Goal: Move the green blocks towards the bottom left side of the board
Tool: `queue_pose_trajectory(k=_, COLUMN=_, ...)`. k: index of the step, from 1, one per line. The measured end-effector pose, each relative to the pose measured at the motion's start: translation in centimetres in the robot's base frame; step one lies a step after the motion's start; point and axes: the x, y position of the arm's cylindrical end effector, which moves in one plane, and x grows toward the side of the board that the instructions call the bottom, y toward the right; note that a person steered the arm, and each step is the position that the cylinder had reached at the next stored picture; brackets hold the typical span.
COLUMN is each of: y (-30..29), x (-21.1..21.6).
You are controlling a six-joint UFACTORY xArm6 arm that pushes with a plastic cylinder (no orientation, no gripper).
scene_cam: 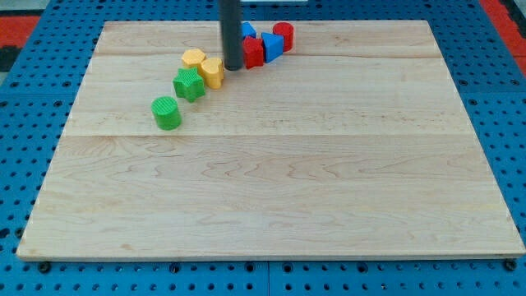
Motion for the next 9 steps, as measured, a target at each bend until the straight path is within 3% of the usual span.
queue_pose_trajectory(k=1, y=-3.9, x=-0.9)
queue_pose_trajectory(k=4, y=-4.9, x=7.3)
queue_pose_trajectory(k=9, y=-15.2, x=20.8)
